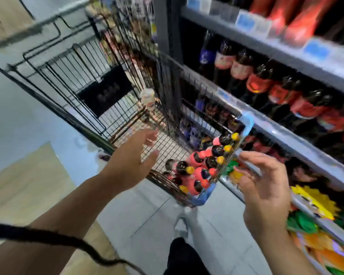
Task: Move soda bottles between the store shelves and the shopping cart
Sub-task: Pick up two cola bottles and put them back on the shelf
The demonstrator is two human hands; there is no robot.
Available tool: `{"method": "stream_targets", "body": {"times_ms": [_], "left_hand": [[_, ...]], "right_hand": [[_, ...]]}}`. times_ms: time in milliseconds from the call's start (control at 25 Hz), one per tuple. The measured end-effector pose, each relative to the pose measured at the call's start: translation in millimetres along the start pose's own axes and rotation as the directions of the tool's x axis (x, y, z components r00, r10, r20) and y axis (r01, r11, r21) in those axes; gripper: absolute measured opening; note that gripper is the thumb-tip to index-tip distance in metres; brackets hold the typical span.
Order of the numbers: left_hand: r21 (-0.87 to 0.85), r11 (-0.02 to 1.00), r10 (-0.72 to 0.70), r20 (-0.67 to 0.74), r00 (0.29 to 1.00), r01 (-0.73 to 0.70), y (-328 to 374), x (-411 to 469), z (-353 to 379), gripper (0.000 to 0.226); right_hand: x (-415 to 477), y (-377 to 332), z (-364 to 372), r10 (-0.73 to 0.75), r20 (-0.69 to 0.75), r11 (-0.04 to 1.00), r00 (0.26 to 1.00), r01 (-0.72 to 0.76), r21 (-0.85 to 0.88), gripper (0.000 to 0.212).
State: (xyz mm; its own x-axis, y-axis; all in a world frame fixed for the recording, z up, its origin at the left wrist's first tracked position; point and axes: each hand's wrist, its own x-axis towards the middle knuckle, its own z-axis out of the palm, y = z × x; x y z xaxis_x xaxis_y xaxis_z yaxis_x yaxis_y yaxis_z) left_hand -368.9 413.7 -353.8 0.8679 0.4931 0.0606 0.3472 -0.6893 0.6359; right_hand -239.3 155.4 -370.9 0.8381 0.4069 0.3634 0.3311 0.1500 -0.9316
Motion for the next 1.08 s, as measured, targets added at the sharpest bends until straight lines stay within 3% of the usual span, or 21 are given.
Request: {"method": "stream_targets", "body": {"times_ms": [280, 520, 680, 920, 1080], "left_hand": [[-0.013, 1.0, -0.017, 0.144, 0.989, 0.019, -84, 46, 32, 0.043], [0.08, 0.995, 0.027, 0.297, 0.955, -0.053, -108, 69, 49, 0.046], [0.184, 0.974, 0.04, 0.444, 0.895, -0.135, -107, 66, 52, 0.052], [0.158, 0.987, -0.062, 0.563, 0.824, -0.034, -117, 83, 65, 0.077], [0.105, 0.994, -0.072, 0.656, 0.751, 0.004, -119, 92, 80, 0.076]], "right_hand": [[0, 69, 85, 0.096, -0.037, 0.995, 0.995, -0.097, -0.039, 0.025], [-3, 104, 106, 0.109, -0.184, 0.959, 0.977, -0.152, -0.241, 0.035], [-23, 121, 105, 0.117, -0.323, 0.913, 0.939, -0.229, -0.336, 0.031], [-21, 127, 106, 0.112, -0.303, 0.906, 0.946, -0.222, -0.36, 0.033], [-19, 127, 106, 0.158, -0.309, 0.86, 0.938, -0.284, -0.423, 0.037]]}}
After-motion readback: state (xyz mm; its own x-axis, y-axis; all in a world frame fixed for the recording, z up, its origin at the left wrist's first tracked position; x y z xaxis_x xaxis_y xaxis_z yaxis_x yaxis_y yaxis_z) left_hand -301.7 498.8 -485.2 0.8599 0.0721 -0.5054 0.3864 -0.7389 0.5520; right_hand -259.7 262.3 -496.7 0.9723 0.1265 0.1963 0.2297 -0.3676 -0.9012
